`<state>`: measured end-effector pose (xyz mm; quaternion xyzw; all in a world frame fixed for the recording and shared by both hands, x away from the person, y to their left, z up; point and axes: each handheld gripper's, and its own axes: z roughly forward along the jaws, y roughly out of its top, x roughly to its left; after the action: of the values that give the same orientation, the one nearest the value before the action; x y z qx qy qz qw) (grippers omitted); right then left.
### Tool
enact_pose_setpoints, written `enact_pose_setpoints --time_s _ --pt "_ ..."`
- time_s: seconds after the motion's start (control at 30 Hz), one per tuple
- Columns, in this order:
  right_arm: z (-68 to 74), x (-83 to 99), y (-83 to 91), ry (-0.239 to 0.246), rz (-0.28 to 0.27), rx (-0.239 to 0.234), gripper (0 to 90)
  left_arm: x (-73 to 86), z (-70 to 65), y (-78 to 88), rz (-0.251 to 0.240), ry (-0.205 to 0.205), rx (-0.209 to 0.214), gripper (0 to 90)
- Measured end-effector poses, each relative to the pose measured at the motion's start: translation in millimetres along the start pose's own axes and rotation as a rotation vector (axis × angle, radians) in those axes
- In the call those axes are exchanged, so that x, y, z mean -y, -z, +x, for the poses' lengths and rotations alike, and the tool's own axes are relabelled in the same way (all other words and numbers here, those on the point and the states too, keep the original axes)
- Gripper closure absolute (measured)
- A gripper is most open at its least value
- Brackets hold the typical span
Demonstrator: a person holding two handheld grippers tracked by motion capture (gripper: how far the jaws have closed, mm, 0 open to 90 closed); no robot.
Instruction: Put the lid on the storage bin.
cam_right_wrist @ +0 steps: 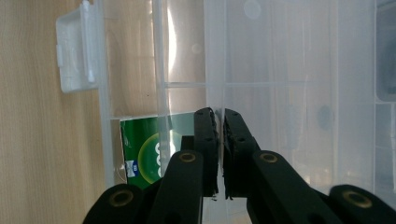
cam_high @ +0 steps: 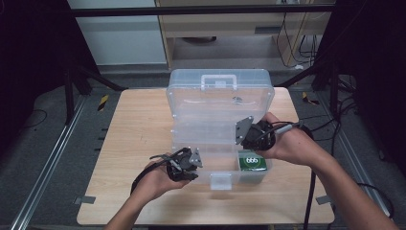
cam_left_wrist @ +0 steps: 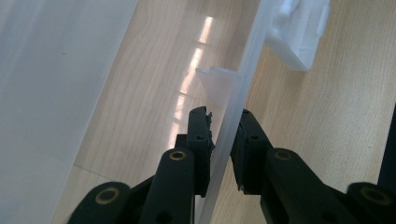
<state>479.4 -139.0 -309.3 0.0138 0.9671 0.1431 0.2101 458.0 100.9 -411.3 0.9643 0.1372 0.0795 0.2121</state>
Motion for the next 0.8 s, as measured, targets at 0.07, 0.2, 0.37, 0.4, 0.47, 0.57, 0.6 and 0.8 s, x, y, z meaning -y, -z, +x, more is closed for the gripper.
enact_pose_setpoints --time_s 0.07,0.2,0.37,0.4,0.47,0.57,0.6,0.8 --pt "0.8 -0.3 -0.1 0.003 0.005 -0.003 85.8 0.3 -1.1 -0.1 -0.001 0.016 0.0 77.9" --pt "1.8 0.1 -0.2 0.009 0.004 -0.002 85.3 0.4 -1.6 -0.3 -0.004 0.01 -0.006 77.5" --pt "1.3 -0.1 -0.1 0.008 0.007 -0.004 85.4 0.6 -2.1 -0.4 -0.006 0.01 -0.01 77.4" --pt "2.6 0.1 -0.4 0.012 0.009 -0.009 85.5 0.6 -2.4 -0.4 -0.006 0.017 -0.01 77.4" --pt "2.8 0.4 -0.5 0.013 0.008 -0.01 85.5 0.2 -1.4 -0.1 0.001 -0.001 -0.009 77.4" --pt "3.5 0.8 -0.5 0.009 0.008 -0.017 85.4 -0.9 1.4 -0.3 -0.001 -0.046 -0.01 77.2" --pt "3.7 1.0 -0.8 0.011 0.004 -0.018 85.3 -1.0 1.1 -0.2 0.0 -0.045 -0.013 77.2" --pt "2.7 1.5 -0.5 0.008 0.003 -0.019 85.0 -0.6 0.6 -0.8 -0.006 -0.044 -0.017 76.7"
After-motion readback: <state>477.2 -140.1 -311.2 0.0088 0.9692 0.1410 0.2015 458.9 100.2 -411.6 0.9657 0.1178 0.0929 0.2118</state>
